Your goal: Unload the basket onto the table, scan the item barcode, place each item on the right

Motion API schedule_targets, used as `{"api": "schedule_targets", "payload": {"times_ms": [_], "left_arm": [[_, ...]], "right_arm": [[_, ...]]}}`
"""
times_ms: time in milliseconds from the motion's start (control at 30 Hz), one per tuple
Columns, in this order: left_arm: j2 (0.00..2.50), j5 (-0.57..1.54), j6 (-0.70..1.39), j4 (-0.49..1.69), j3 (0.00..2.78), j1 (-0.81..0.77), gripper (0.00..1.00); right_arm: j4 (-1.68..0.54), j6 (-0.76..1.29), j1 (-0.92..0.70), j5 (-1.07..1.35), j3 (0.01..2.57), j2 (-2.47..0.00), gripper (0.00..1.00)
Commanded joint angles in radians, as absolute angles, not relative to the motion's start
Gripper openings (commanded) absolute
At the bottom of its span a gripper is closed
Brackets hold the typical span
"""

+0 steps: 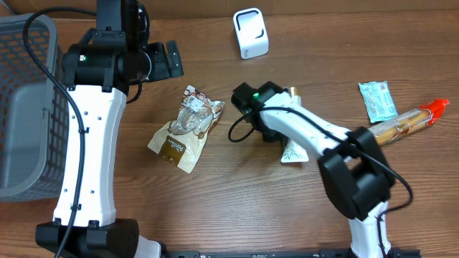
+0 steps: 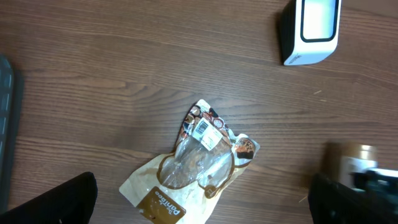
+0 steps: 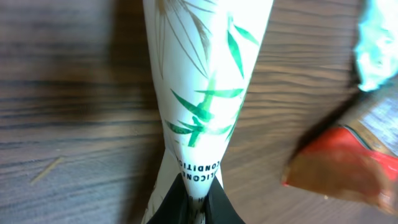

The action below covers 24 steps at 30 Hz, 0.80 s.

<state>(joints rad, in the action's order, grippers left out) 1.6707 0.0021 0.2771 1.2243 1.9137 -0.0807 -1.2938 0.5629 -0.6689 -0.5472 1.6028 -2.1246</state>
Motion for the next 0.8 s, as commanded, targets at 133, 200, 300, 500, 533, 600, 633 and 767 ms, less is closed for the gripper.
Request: {"api": "schedule_targets", "payload": {"times_ms": [133,200,300,500,533,600,633,767], "left_arm": [[1.667,-0.010,0.258,1.223,1.909,-0.079,1.00],[1.667,-0.010,0.258,1.223,1.909,-0.079,1.00],[1.667,-0.010,0.258,1.223,1.909,-0.079,1.00],[1.667,-0.010,0.258,1.223,1.909,-0.079,1.00],[1.667,-0.010,0.258,1.223,1.909,-0.079,1.00],[1.667,-0.010,0.258,1.223,1.909,-0.079,1.00],[1.667,-0.010,0.258,1.223,1.909,-0.079,1.00],[1.667,-0.010,0.258,1.223,1.909,-0.079,1.00]], "right_arm": [[-1.251,0.445,-0.768,-0.581,1.629,-2.168,0.06],[-1.237,0.435,-0.800,-0.582,1.629,-2.172,0.18],[-1.210,0.435,-0.839,-0.570,1.629,-2.173,0.34],[-1.128,0.410,-0.882,-0.393,1.629,-2.173,0.58],[-1.114,0.410,-0.881,-0.357,1.629,-2.173,0.61],[-1.099,0.410,-0.877,-0.306,1.629,-2.173,0.62],[-1.092,0.410,-0.873,-0.278,1.630,-2.172,0.63],[-1.091,0.410,-0.840,-0.184,1.655,-2.168,0.62]]}}
